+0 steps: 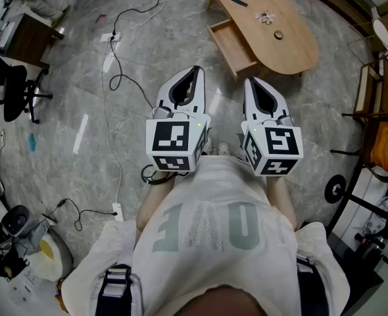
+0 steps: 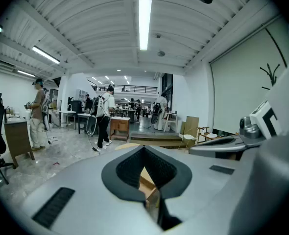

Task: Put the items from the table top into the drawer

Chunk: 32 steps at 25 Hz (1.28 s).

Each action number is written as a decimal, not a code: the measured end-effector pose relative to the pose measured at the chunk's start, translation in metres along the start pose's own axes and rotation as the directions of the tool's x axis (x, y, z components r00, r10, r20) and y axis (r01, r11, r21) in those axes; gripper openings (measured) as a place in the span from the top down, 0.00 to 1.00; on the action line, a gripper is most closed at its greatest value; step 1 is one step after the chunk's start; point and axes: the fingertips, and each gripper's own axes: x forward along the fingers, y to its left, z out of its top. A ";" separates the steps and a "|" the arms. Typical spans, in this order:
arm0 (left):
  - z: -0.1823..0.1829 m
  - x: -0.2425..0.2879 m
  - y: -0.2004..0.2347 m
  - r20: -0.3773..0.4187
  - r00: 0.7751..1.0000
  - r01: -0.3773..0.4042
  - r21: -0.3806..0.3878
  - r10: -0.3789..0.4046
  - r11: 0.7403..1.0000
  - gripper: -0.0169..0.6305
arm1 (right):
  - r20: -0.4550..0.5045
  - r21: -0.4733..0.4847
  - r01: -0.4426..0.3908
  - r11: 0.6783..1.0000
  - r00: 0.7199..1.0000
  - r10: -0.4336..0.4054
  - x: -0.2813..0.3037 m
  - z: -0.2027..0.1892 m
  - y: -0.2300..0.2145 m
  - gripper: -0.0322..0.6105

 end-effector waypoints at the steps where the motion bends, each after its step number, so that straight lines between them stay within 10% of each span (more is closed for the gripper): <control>1: 0.000 0.001 0.001 0.000 1.000 0.002 0.001 -0.002 1.000 0.96 | -0.001 -0.001 0.002 1.000 1.000 -0.002 0.001 0.000 0.000 0.95; 32: 0.001 0.060 0.116 0.039 0.999 0.035 -0.038 -0.034 0.999 0.96 | 0.048 0.040 0.080 0.996 0.995 -0.082 0.088 0.014 0.005 0.95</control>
